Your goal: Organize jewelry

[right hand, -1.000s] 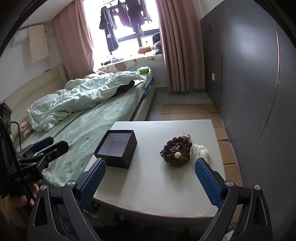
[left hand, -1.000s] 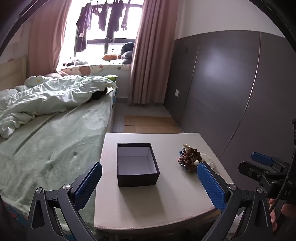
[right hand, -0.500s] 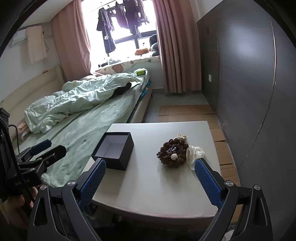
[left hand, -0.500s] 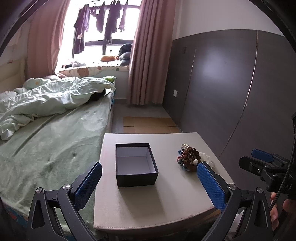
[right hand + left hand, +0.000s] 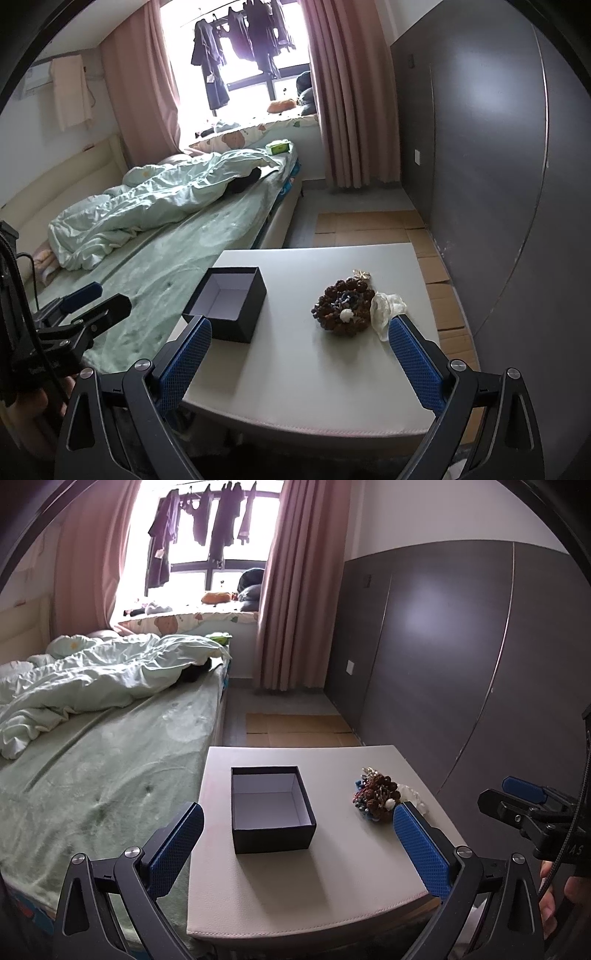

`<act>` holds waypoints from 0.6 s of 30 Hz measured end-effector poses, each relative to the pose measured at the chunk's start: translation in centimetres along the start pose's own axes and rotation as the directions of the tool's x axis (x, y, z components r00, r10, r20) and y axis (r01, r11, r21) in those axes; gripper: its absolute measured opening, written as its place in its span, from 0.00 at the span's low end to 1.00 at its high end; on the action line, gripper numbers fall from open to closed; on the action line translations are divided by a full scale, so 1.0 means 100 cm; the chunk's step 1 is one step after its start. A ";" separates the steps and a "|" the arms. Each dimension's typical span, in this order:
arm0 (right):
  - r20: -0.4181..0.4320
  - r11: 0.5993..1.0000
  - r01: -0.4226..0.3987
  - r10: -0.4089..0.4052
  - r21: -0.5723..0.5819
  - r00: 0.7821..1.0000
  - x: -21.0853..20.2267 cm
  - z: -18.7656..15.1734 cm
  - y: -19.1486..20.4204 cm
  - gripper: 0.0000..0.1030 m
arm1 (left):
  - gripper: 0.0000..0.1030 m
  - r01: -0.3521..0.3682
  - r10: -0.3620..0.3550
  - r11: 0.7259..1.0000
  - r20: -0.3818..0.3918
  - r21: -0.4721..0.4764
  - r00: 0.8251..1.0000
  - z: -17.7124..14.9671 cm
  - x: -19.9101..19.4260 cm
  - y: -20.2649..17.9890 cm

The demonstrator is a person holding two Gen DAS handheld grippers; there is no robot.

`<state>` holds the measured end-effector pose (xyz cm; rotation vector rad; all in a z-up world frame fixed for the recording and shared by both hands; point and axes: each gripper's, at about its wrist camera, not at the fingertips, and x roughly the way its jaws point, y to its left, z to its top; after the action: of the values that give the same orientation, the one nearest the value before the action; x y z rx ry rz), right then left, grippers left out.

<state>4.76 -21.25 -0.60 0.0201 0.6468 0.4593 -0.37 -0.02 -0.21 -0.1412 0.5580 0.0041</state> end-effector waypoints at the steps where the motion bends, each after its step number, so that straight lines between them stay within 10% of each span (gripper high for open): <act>1: 0.000 1.000 0.001 -0.001 0.000 1.000 0.000 0.000 0.000 0.94 | 1.00 0.000 0.000 1.000 0.001 0.001 1.000 0.000 0.000 0.001; 18: 0.002 1.000 0.002 -0.002 0.002 1.000 0.001 0.000 0.000 0.94 | 1.00 0.002 -0.002 1.000 0.003 0.003 1.000 0.000 -0.001 0.001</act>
<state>4.80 -21.20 -0.65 0.0218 0.6449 0.4564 -0.48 0.09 -0.14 -0.1389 0.5546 0.0016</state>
